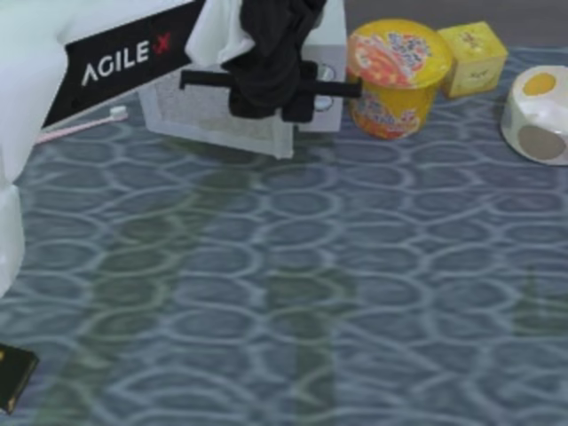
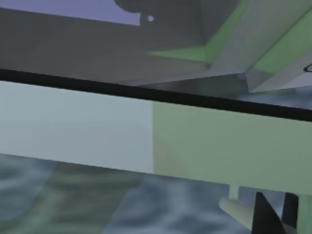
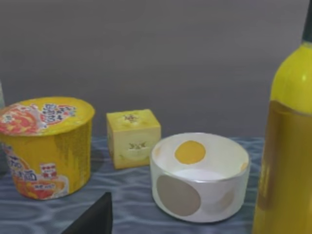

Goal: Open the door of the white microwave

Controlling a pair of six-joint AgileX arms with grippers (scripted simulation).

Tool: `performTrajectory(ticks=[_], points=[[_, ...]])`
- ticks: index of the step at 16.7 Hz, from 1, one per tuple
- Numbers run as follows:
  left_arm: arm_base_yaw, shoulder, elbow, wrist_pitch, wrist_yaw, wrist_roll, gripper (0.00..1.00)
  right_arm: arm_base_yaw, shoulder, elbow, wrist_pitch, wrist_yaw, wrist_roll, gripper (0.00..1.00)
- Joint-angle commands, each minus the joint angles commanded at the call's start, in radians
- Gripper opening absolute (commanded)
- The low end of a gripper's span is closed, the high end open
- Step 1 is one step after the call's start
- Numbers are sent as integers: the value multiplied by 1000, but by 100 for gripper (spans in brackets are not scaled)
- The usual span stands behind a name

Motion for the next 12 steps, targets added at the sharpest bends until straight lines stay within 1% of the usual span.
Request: performTrajectory(ticks=[9, 12], points=[[0, 0, 0, 0, 0, 0, 0, 0, 0, 0, 0, 0, 0, 100], [-5, -8, -19, 9, 11, 10, 0, 0, 0, 0, 0, 0, 0, 100]])
